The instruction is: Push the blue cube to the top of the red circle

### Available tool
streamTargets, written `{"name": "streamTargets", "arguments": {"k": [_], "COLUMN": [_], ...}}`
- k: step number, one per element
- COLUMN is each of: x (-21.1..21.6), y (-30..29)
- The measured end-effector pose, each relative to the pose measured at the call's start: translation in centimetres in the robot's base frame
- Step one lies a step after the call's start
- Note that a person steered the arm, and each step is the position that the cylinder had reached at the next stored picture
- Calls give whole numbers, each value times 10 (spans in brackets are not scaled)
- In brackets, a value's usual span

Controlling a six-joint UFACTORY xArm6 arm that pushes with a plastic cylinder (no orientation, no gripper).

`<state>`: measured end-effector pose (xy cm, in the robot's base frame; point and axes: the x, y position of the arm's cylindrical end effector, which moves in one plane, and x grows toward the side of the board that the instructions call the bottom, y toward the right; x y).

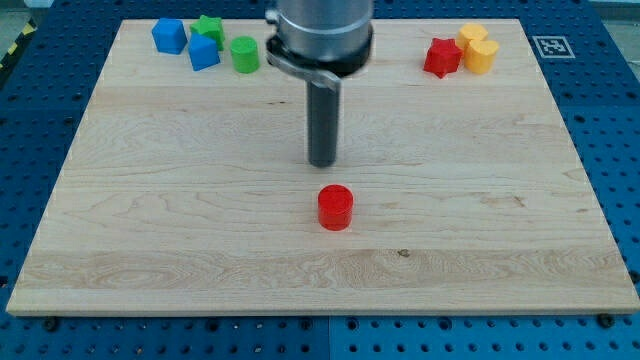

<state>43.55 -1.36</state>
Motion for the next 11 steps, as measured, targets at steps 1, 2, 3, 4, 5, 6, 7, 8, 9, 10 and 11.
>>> {"name": "streamTargets", "arguments": {"k": [1, 2, 3, 4, 5, 6, 7, 8, 9, 10, 11], "x": [-48, -70, -82, -121, -175, -191, -213, -223, -219, -209, -205], "y": [-27, -77, -133, -188, -244, -273, -271, -261, -251, -229, -197]}}
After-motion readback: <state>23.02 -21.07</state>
